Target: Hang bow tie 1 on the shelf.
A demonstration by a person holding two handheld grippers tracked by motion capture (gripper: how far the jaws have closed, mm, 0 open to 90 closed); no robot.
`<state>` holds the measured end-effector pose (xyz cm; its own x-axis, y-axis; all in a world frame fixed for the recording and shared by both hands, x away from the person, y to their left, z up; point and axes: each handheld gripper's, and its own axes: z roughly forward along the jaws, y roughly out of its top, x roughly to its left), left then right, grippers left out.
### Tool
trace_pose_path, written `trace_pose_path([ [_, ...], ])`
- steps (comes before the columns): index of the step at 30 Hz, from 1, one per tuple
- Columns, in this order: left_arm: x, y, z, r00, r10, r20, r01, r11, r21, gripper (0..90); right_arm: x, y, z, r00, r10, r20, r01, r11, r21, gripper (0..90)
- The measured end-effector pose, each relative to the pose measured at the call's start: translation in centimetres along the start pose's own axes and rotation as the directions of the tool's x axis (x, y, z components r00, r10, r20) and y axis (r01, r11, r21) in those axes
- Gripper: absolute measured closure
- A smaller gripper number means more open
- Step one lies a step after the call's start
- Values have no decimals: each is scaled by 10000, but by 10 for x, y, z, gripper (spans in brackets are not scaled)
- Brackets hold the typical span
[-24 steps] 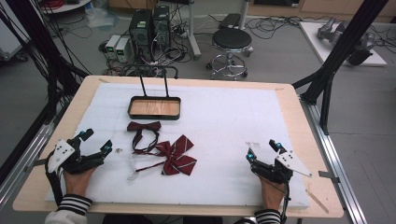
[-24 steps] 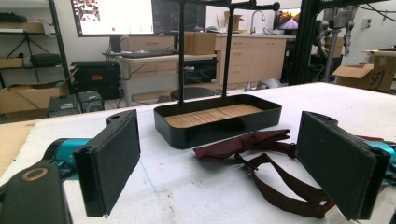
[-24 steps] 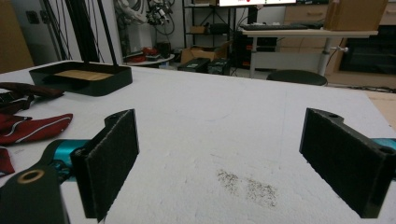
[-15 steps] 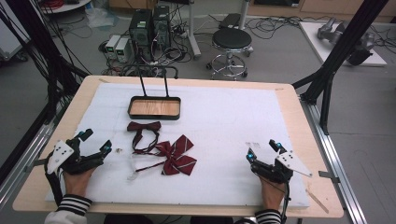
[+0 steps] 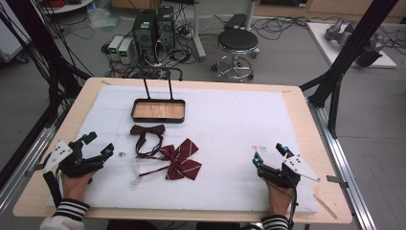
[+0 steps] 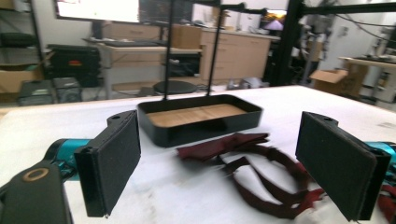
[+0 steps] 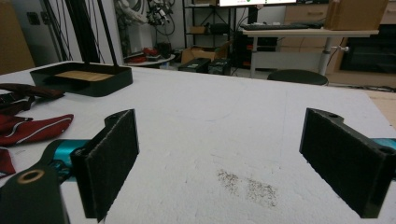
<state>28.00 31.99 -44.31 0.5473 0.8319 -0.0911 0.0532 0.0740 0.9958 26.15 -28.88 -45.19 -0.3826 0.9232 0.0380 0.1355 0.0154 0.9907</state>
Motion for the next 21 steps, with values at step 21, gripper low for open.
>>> trace_pose_path([
  [21,-71,66,75,9247,1379,3547,-2590,9109,3212,149,0,0,0,10000,40,-14,-40,10000,3,110],
])
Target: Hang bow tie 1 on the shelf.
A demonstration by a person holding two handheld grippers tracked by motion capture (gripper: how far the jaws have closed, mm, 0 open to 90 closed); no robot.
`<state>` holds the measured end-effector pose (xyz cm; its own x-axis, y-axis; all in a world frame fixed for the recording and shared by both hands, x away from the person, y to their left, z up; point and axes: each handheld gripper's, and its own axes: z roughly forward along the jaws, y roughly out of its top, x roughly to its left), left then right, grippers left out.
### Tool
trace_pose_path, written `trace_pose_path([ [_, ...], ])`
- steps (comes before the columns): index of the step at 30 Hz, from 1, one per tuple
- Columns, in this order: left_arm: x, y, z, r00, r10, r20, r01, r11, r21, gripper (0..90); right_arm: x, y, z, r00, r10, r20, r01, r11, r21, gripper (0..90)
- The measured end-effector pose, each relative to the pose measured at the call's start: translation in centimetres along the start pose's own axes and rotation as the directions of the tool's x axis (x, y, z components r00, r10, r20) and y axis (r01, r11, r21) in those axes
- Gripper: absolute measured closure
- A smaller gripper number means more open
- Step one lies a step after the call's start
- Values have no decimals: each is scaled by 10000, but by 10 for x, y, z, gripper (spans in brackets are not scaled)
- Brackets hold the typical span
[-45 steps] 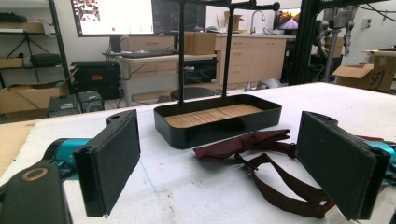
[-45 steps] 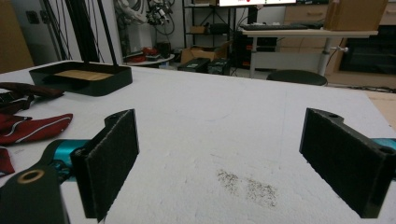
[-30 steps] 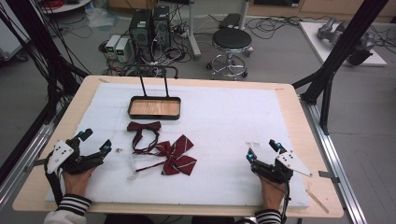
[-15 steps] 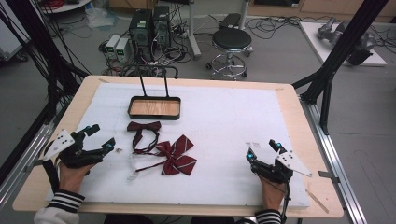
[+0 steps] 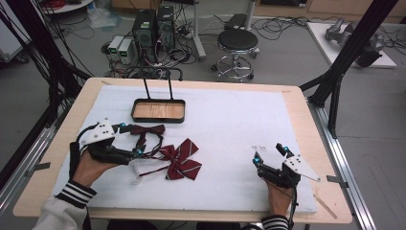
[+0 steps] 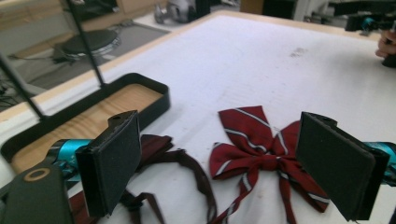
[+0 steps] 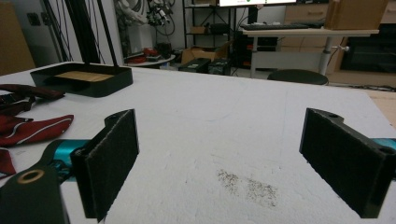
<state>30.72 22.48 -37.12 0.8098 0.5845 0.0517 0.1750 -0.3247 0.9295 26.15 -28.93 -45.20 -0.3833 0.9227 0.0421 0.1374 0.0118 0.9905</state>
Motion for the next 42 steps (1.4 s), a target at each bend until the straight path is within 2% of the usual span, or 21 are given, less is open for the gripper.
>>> trace_pose_path([
  [9,-13,5,27,9957,137,913,-225,9952,956,149,0,0,0,10000,3,12,-3,10000,-31,110],
  [13,-20,8,44,9885,173,1504,-429,9847,1687,158,0,0,0,10000,10,5,-10,10000,-34,110],
  [14,-20,8,44,9885,173,1504,-429,9847,1687,159,0,0,0,10000,6,4,-6,10000,-36,110],
  [15,-23,9,50,9855,189,1688,-534,9779,2023,159,0,0,0,10000,11,-7,-11,10000,-50,110],
  [16,-23,9,50,9855,189,1688,-534,9779,2023,159,0,0,0,10000,17,-12,-17,10000,-62,110],
  [17,-25,10,56,9830,252,1818,-677,9705,2315,159,-1,0,0,10000,1,-8,-1,10000,-59,110],
  [18,-25,10,56,9830,252,1818,-677,9705,2315,159,0,0,0,10000,58,-1,-58,10000,-51,110],
  [20,-28,11,65,9800,208,1979,-760,9584,2752,160,0,0,0,10000,63,-6,-63,10000,-53,110],
  [21,-29,11,67,9792,228,2016,-813,9545,2870,161,0,0,0,10000,63,-6,-63,10000,-38,110],
  [22,-29,11,67,9792,228,2016,-813,9545,2870,163,0,0,0,10000,73,-1,-73,10000,-46,110],
  [23,-31,12,72,9782,143,2073,-798,9471,3110,163,0,0,0,10000,61,-12,-61,10000,-44,110],
  [24,-31,12,72,9782,143,2073,-798,9471,3110,163,0,0,0,10000,76,-17,-77,10000,-42,110],
  [25,-33,11,77,9778,153,2092,-871,9368,3387,163,-1,0,0,10000,67,-13,-67,10000,-37,110],
  [27,-36,10,83,9784,268,2051,-1029,9231,3705,163,-1,0,0,10000,60,-32,-60,10000,-38,110],
  [28,-36,10,83,9784,268,2051,-1029,9231,3705,164,-1,0,0,10000,70,-25,-70,10000,-33,110],
  [29,-38,8,88,9785,356,2032,-1165,9082,4019,166,0,0,0,10000,60,-22,-60,10000,-36,110],
  [34,-41,4,100,9794,451,1966,-1344,8727,4694,193,-1,0,0,10000,0,-42,0,10000,-64,110],
  [37,-41,2,105,9803,537,1902,-1426,8587,4922,211,-1,0,0,10000,-4,-40,3,10000,-66,110],
  [38,-41,2,105,9803,537,1902,-1426,8587,4922,212,-1,0,0,10000,-10,-37,10,10000,-50,110],
  [41,-42,0,109,9797,438,1958,-1398,8490,5096,226,-1,0,0,10000,-2,-44,2,10000,-51,110],
  [42,-43,-1,111,9787,495,1994,-1485,8412,5199,238,0,0,0,10000,36,-46,-36,10000,-54,110],
])
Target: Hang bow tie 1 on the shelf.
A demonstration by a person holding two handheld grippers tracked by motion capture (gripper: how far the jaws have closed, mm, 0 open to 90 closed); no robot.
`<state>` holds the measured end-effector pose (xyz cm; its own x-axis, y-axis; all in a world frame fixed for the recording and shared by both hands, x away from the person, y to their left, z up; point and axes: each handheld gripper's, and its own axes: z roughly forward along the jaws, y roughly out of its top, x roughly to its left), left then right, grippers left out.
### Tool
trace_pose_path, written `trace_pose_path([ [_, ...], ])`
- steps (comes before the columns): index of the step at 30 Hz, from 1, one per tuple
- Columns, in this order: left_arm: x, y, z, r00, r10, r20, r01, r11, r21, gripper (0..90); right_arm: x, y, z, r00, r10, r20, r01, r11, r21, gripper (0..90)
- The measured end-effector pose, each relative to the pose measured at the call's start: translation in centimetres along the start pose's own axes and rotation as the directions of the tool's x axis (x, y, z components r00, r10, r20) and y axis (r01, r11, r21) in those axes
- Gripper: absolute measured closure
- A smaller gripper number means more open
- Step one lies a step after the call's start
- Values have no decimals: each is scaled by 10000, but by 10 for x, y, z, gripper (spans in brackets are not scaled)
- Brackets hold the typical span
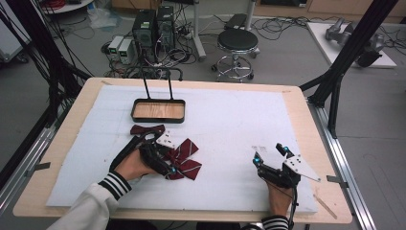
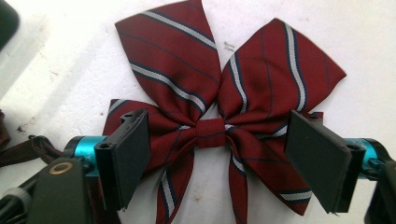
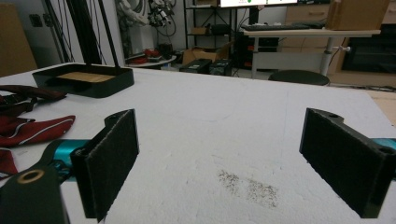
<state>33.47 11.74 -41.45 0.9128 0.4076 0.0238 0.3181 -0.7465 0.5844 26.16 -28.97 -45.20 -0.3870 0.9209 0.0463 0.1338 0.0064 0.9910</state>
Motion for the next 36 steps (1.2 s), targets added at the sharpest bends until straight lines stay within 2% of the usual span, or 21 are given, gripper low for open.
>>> trace_pose_path([
  [2,0,1,1,10000,87,-24,-87,9999,102,269,0,0,0,10000,30,14,-30,10000,22,110],
  [9,1,3,3,9998,-76,-167,81,9994,333,349,0,0,0,10000,11,-23,-11,10000,-15,110],
  [15,3,6,8,9998,-181,-84,189,9940,1078,396,-1,-1,-2,9999,130,-3,-130,9998,-139,110],
  [16,3,6,8,9998,-181,-84,189,9940,1078,403,-1,-1,-2,10000,68,12,-68,9998,-181,110],
  [17,4,9,9,9995,-322,-51,326,9906,1331,412,-1,-1,-2,10000,99,-2,-99,9998,-163,110],
  [19,5,12,10,9995,-319,5,314,9867,1596,429,-1,-1,-2,9999,111,-8,-111,9998,-165,110],
  [24,7,15,11,9988,-497,3,489,9840,1713,486,-1,-1,-2,10000,96,-2,-96,9998,-193,110],
  [25,7,15,11,9986,-528,23,516,9839,1713,534,-1,-1,-2,9999,117,-12,-117,9997,-205,110],
  [29,10,15,10,9978,-667,15,654,9827,1734,615,-1,-1,-2,10000,73,8,-73,9998,-197,110],
  [36,9,15,9,9984,-570,-49,570,9829,1748,648,-1,-1,-2,10000,75,17,-74,9998,-193,110],
])
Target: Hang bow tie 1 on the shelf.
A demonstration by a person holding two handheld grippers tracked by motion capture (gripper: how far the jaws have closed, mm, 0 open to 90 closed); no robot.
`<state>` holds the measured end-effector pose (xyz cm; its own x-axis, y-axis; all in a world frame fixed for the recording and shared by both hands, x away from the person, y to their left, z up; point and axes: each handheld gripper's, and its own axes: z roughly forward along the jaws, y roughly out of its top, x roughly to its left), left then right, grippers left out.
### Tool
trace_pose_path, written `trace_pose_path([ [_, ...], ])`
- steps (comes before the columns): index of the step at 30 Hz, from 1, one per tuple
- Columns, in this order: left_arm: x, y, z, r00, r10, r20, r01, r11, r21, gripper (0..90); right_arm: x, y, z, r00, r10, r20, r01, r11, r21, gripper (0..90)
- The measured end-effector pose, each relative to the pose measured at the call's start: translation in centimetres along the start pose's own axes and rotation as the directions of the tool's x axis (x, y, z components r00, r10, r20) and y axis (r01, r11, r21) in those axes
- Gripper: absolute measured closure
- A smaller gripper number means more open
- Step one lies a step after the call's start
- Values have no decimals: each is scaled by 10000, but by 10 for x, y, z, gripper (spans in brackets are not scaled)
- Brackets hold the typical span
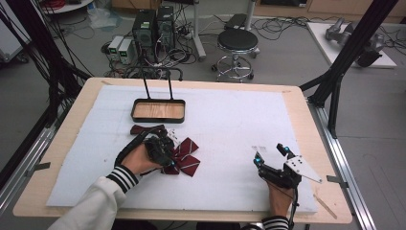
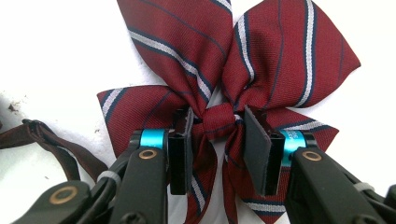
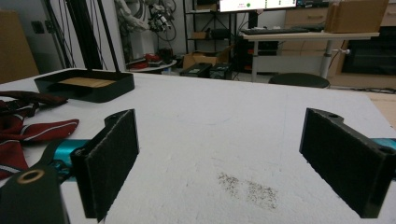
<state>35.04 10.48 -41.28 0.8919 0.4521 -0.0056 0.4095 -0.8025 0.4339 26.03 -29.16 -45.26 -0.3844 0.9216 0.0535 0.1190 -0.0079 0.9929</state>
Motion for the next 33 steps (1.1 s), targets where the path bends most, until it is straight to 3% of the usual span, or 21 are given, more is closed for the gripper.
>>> trace_pose_path([
  [6,-1,0,-1,9999,124,-106,-124,9999,-53,652,0,0,0,10000,6,-3,-6,10000,-6,110],
  [14,1,-7,-9,10000,-21,-85,12,9952,-982,651,0,0,0,10000,31,-5,-31,10000,-5,110],
  [18,1,-11,-18,9999,-166,-46,158,9881,-1527,651,1,0,0,10000,64,-14,-64,10000,58,110],
  [21,3,-17,-31,9992,-383,-76,356,9734,-2264,651,0,0,0,10000,35,-8,-35,10000,37,110],
  [22,3,-17,-31,9992,-383,-76,356,9734,-2264,651,0,0,0,10000,37,-3,-37,10000,36,110],
  [25,5,-23,-44,9978,-640,-153,567,9534,-2963,651,0,0,0,10000,-1,1,1,10000,35,110],
  [26,5,-23,-44,9978,-640,-153,567,9534,-2963,651,0,0,0,10000,14,-8,-14,10000,33,110],
  [27,7,-25,-51,9964,-806,-251,676,9400,-3345,651,0,0,0,10000,57,-14,-57,10000,62,110],
  [28,7,-25,-51,9964,-806,-251,676,9400,-3345,651,0,0,0,10000,57,-14,-57,10000,62,110],
  [29,8,-28,-58,9953,-916,-312,738,9274,-3666,651,0,0,0,10000,55,-11,-55,10000,73,111],
  [30,8,-28,-58,9953,-916,-312,738,9274,-3666,651,0,0,0,10000,45,-4,-45,10000,75,110],
  [32,11,-32,-71,9931,-1047,-531,738,9088,-4106,651,1,0,0,10000,43,3,-43,10000,76,110],
  [33,11,-32,-71,9931,-1047,-531,738,9088,-4106,651,0,0,1,10000,4,-14,-4,10000,53,110],
])
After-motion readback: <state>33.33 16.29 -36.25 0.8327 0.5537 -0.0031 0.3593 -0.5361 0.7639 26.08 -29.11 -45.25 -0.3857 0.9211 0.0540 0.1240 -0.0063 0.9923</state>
